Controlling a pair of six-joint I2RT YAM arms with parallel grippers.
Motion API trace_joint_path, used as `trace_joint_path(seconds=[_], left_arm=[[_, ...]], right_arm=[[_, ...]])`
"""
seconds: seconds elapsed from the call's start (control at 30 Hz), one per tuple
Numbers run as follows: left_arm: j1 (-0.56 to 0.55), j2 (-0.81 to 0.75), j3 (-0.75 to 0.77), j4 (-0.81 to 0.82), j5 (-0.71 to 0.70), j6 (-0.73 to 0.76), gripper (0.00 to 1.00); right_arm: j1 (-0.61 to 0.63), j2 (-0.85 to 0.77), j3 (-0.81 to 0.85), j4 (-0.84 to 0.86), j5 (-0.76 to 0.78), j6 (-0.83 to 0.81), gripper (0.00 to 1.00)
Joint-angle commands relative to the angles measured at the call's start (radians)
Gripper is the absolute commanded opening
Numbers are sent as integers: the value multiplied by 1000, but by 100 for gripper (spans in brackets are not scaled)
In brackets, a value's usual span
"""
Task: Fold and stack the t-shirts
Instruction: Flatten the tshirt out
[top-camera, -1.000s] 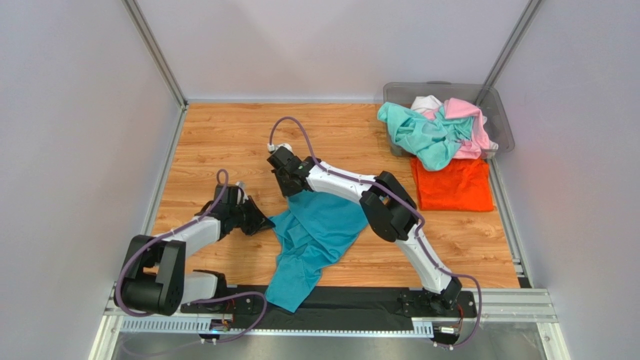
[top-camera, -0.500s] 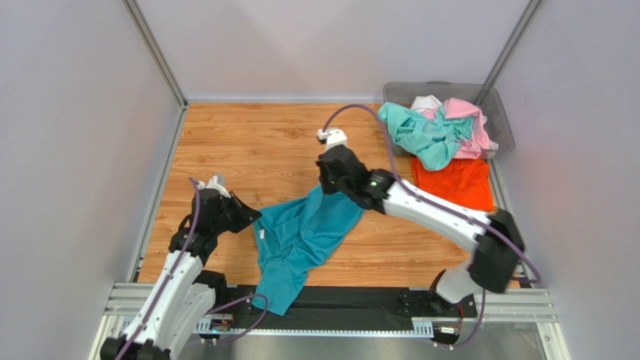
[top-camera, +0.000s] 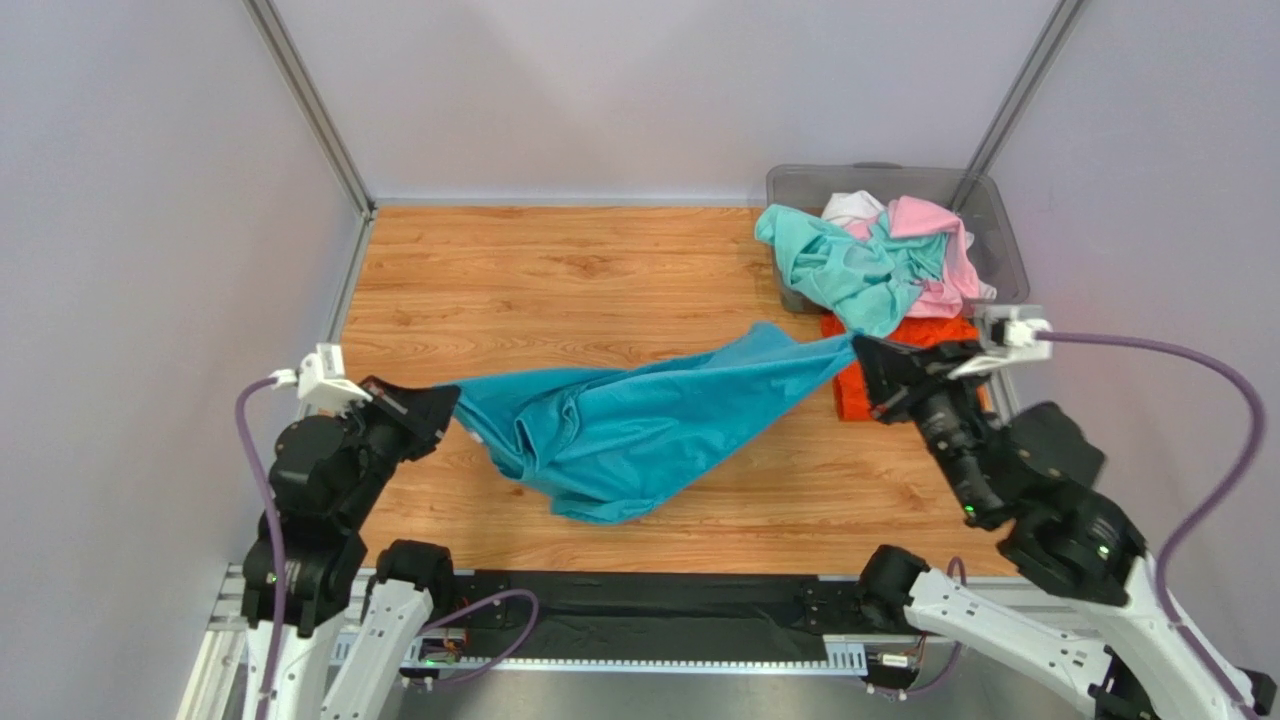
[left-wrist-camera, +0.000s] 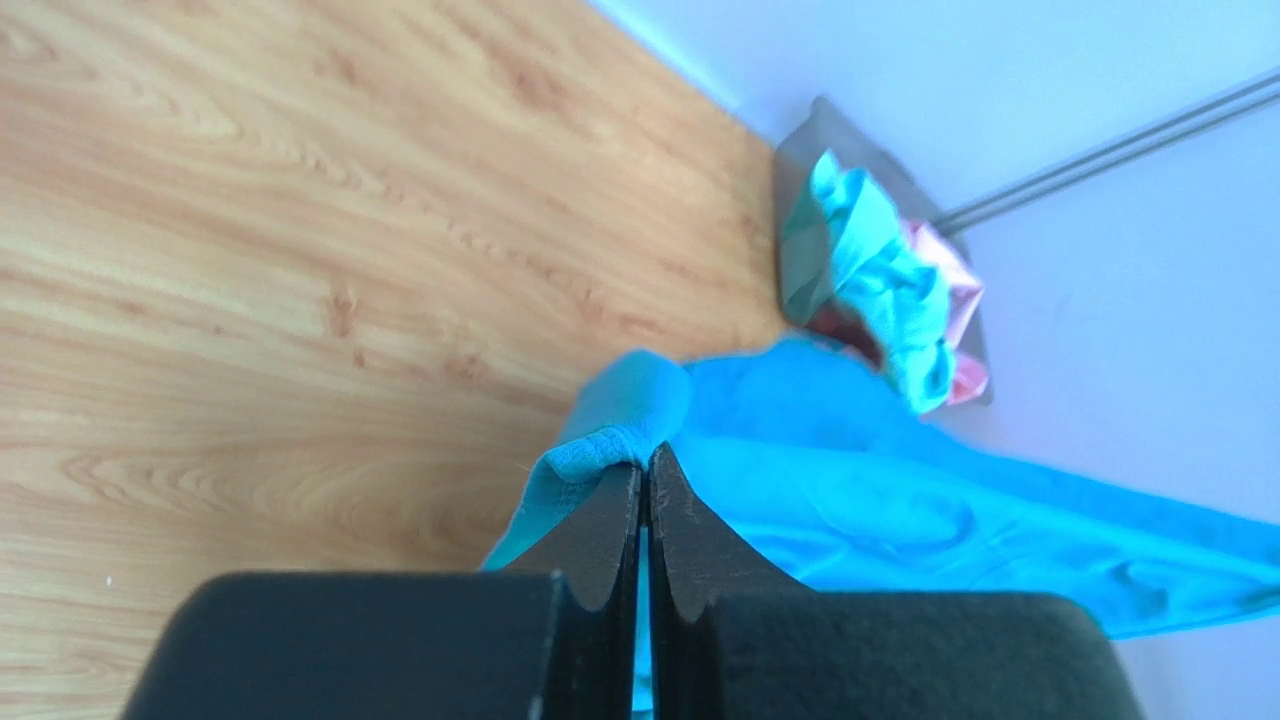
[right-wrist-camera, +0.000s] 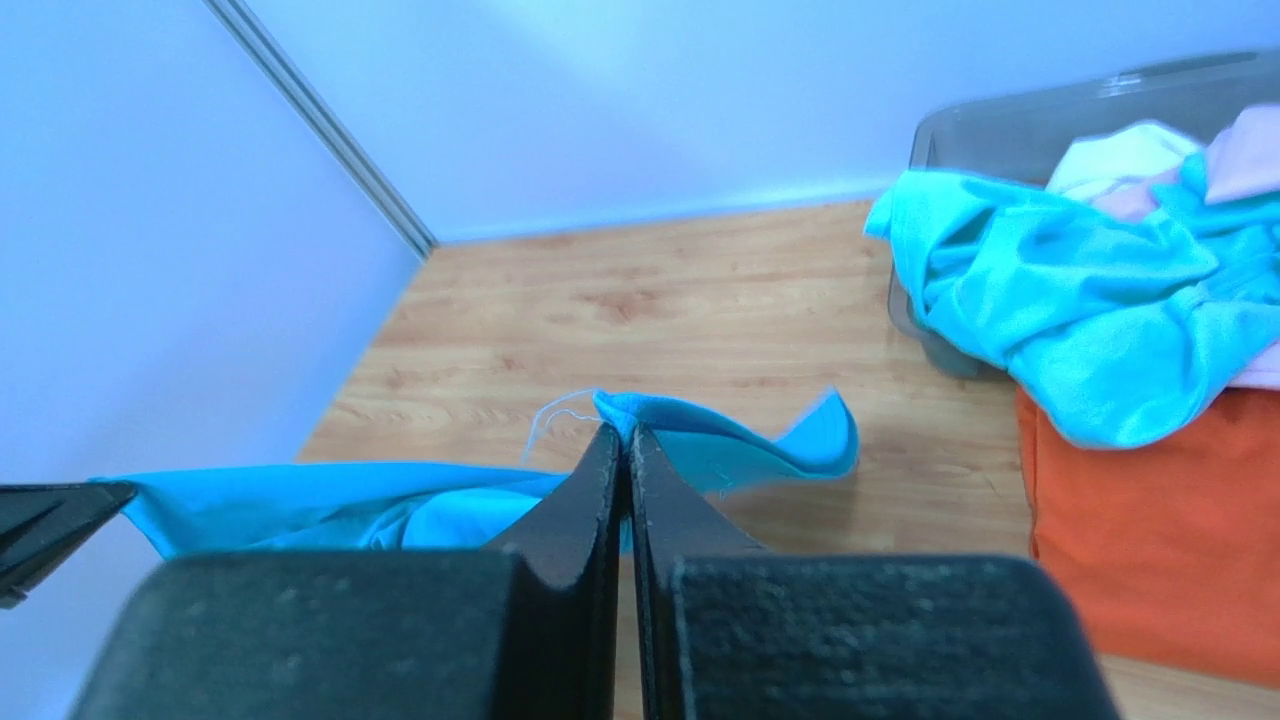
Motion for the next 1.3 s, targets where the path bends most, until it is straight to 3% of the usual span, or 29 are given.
trace_joint_path(seconds=[0.0, 0.23, 0.5, 0.63, 0.7, 0.8, 0.83, 0.93, 0.97, 1.03, 1.1, 1.13, 1.27], left_arm=[[-5, -21, 122, -67, -63, 5, 0], [-5, 14, 210, -70, -96, 8, 0], [-5, 236, 222, 20, -201, 68, 0], [23, 555, 265, 92, -256, 91, 1], [23, 676, 279, 203, -256, 107, 1], [24, 1008, 370, 307, -198, 145, 1], [23, 1077, 454, 312, -166, 156, 1], [23, 1318, 643, 234, -92, 209, 21], [23, 1364, 680, 168, -83, 217, 60], [23, 1432, 714, 130, -51, 214, 82], [20, 1403, 676, 137, -43, 212, 90], [12, 1380, 615, 148, -43, 214, 99], [-25, 1194, 420, 168, -47, 208, 100]], right_arm=[[0, -83, 61, -77, 18, -34, 0], [0, -151, 78, -135, -56, -3, 0], [0, -85, -4, -138, 79, 22, 0], [-1, -4, -93, -121, 246, 40, 0], [-14, 71, -152, -104, 260, 67, 0], [-121, 200, -240, -25, 112, 95, 0], [-208, 237, -261, 10, -16, 101, 0], [-377, 399, -300, 109, -230, 143, 0], [-396, 463, -303, 120, -239, 164, 0], [-406, 517, -309, 123, -220, 178, 0], [-408, 530, -320, 136, -220, 192, 0], [-410, 530, -338, 155, -225, 198, 0], [-413, 502, -389, 184, -234, 236, 0]])
